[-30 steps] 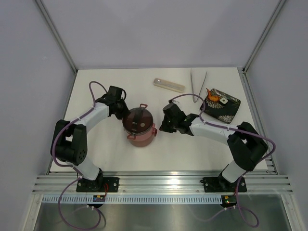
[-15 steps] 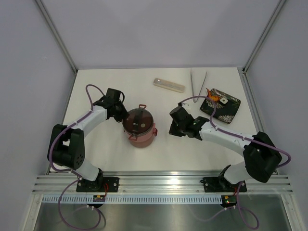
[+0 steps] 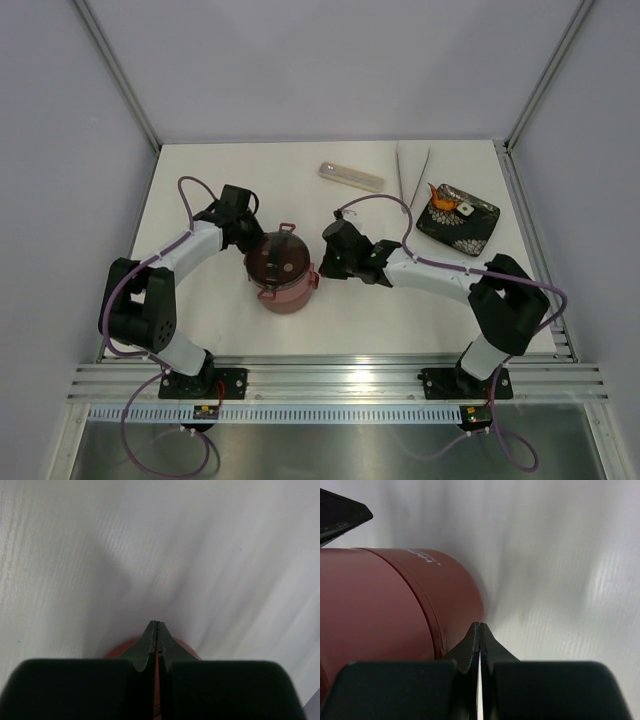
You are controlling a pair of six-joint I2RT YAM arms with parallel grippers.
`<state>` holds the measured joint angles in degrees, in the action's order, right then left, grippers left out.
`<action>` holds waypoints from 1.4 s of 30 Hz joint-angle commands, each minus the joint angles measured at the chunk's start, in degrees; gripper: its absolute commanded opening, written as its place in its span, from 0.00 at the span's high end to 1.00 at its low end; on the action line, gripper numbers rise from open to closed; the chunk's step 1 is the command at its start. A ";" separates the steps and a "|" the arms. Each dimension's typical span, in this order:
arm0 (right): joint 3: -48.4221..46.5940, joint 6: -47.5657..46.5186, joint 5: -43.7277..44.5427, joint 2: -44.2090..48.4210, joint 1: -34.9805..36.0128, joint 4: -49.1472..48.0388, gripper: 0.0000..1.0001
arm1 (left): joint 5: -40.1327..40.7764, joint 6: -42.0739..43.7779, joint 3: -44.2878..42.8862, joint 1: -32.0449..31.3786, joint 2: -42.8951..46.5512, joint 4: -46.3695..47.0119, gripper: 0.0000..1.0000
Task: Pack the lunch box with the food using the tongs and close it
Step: Close the fastener on the packing box.
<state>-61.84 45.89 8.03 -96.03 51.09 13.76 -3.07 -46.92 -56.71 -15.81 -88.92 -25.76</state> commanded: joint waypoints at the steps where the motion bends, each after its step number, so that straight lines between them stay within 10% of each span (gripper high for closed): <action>1: 5.49 1.39 2.16 7.33 -1.25 -3.74 0.99 | -0.44 -0.72 0.46 -0.53 2.09 2.03 1.00; 15: 14.03 4.47 3.13 17.10 -0.64 2.85 1.00 | 9.40 -0.19 -0.68 6.31 10.08 -6.41 1.00; 42: 7.79 3.77 4.36 12.62 3.58 7.25 0.99 | 1.58 -2.30 11.45 10.80 8.51 0.01 1.00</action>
<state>-53.45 48.93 9.96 -86.06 54.70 19.38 0.49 -48.53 -45.32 -4.93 -80.53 -28.82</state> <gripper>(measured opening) 0.011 0.002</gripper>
